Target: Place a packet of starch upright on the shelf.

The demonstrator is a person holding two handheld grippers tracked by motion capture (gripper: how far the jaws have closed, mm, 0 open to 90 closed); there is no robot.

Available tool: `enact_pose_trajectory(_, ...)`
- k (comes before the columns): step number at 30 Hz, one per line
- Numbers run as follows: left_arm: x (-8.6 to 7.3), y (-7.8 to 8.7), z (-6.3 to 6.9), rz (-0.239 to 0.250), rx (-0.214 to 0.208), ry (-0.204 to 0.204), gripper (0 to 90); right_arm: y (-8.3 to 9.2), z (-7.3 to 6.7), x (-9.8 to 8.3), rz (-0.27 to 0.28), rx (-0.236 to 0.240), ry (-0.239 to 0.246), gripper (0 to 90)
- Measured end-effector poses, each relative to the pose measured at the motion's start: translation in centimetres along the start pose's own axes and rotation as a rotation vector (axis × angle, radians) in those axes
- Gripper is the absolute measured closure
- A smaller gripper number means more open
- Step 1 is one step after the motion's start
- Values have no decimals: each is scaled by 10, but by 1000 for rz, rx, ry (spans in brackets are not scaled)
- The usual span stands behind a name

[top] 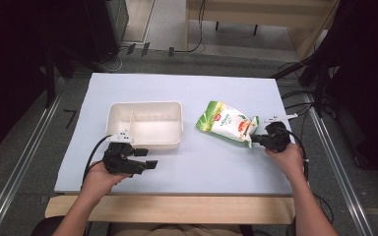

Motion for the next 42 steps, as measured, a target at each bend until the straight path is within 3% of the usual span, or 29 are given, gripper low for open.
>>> enact_pose_trajectory(4, 0, 0, 0, -1, 3, -2, 355, -3, -5, 1, -1, 10, 5, 900)
enact_pose_trajectory(9, 0, 0, -1, 4, 5, 3, 355, -11, -16, 2, -8, 23, 46, 900)
enact_pose_trajectory(16, -1, 0, 0, -4, 8, 5, 354, -20, -26, 4, -6, 40, 54, 900)
enact_pose_trajectory(23, -3, 3, -2, 1, 21, 11, 354, -31, -38, 8, -6, 93, 65, 900)
enact_pose_trajectory(26, -5, 5, -4, 0, 28, 20, 353, -28, -38, 14, -10, 73, 73, 900)
enact_pose_trajectory(28, -5, 7, -4, 2, 37, 20, 354, -20, -36, 23, 44, 67, 66, 900)
enact_pose_trajectory(31, -8, 10, -3, 2, 45, 22, 354, -14, -27, 39, 101, 23, 37, 900)
enact_pose_trajectory(36, -9, 14, -2, 8, 44, 37, 354, -27, -13, 48, 83, -8, 32, 900)
enact_pose_trajectory(39, -9, 16, -1, 33, 35, 42, 354, -38, 6, 53, 89, -19, 15, 900)
enact_pose_trajectory(42, -10, 17, -1, 25, 37, 48, 354, -42, 16, 54, 75, -33, 12, 900)
Point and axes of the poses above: each handheld gripper's, and its own axes: y roughly backward along the jaws, x roughly out of its top, z roughly to its right, the point moved 3 cm from there along -y, roughly forward along the jaws, and after that the axes turned 14 degrees about z, right-handed, at the moved point
